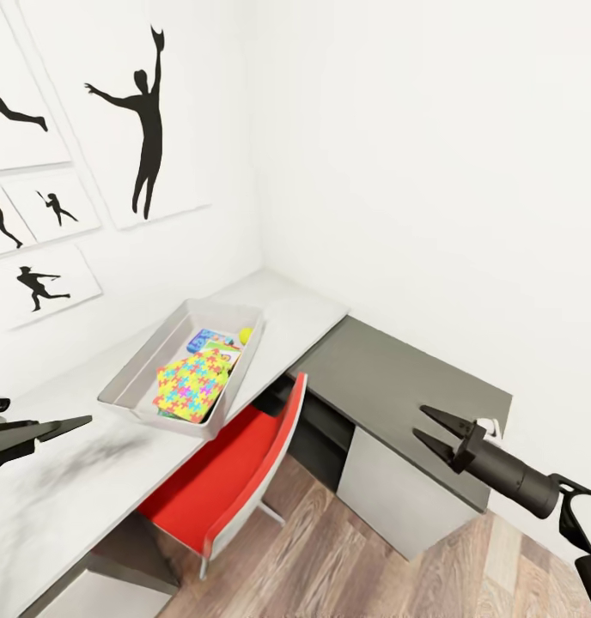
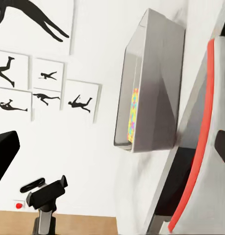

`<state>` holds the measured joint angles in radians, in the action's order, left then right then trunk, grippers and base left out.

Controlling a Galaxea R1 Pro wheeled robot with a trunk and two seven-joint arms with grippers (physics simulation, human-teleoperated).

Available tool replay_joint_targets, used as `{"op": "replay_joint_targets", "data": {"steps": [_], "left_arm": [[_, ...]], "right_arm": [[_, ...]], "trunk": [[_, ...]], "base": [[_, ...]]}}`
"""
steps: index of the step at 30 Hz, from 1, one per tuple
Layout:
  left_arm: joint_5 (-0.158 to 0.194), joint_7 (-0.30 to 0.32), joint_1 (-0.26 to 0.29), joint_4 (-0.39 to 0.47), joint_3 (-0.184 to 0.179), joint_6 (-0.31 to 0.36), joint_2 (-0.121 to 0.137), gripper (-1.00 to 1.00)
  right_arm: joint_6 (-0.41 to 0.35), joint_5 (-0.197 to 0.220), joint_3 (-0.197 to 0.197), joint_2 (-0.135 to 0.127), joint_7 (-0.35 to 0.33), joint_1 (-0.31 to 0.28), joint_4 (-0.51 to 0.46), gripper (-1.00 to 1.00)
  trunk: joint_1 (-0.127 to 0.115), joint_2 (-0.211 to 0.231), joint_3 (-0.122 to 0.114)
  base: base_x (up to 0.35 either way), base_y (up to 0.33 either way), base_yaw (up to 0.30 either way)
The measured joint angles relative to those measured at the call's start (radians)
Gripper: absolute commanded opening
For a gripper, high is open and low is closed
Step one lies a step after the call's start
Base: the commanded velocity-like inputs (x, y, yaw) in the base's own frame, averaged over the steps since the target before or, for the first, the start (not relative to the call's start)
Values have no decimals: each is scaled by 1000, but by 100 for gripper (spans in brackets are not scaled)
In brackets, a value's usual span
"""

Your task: Put all the toys in the child's room - the three board games (two on the bed and one on the table), the two jigsaw puzzles on the table, and the tennis ball on the table - inside the toy box on the table in the child's room.

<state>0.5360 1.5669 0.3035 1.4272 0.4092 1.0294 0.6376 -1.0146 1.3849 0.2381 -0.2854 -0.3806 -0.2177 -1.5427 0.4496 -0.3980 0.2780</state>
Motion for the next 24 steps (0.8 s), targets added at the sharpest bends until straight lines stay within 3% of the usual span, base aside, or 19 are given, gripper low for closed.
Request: {"op": "replay_joint_targets", "data": {"steps": [8,24], "left_arm": [[0,0,-1,0,0,-2,0,100],[0,0,-1,0,1,-3,0,100]], "right_arm": [[4,-65,2,1,-57,1,5,100],[41,-84,1,0,-74,1,8,100]], "trunk": [[0,0,-10],[0,0,-30]], "base": [[-128,0,-220],[-45,0,-220]]}}
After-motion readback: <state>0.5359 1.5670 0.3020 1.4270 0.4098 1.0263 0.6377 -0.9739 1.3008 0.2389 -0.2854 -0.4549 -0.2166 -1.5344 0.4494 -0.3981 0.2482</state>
